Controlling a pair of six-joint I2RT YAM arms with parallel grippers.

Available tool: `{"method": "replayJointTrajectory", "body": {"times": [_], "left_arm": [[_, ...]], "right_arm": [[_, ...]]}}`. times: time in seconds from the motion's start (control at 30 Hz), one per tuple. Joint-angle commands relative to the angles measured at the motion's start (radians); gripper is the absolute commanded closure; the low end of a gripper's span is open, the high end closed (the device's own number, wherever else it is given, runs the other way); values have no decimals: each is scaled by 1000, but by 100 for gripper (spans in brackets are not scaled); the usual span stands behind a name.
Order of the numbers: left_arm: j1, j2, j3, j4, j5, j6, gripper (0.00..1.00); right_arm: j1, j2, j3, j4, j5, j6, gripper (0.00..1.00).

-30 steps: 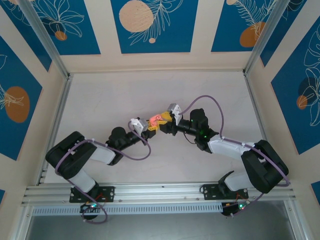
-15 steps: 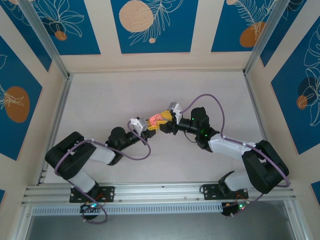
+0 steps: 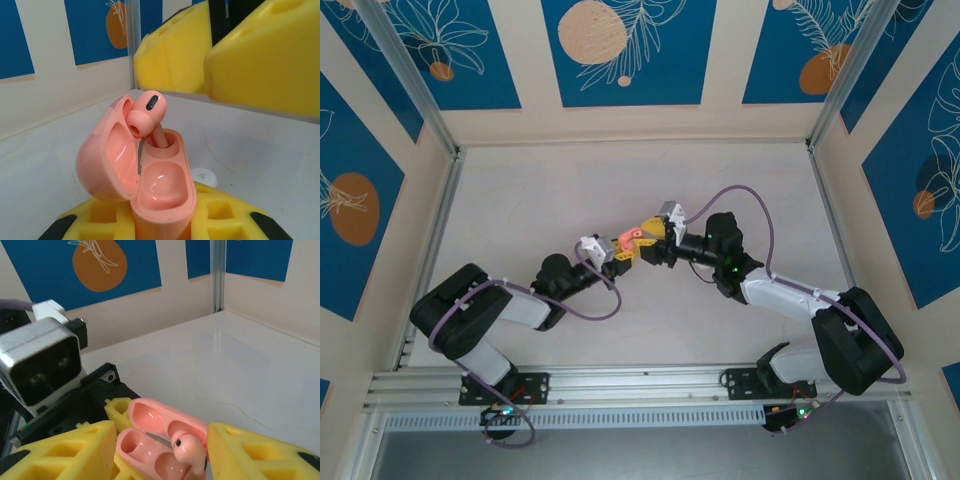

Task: Insert the wireless bluetooth earbuds into the charging case

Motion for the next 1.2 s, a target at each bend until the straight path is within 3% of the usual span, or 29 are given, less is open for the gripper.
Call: {"method": "replayJointTrajectory", "body": {"times": [0.0, 0.37, 0.53, 0.9, 1.17], "left_arm": [[-11, -20, -11, 32, 14, 18, 100], [-11, -22, -14, 26, 18, 31, 100], [-10, -27, -17, 20, 22, 36, 100], [-11, -52, -17, -20, 39, 59, 100], [-11, -41, -19, -1, 70, 89, 100]], "right_arm": [[-6, -24, 34, -1, -22, 28, 49], [-34, -78, 111, -162, -76, 119, 50], [-63, -118, 206, -419, -86, 182, 56], [-102, -98, 435, -952, -43, 425, 59], [-102, 19, 570, -1138, -129, 499, 60]]}}
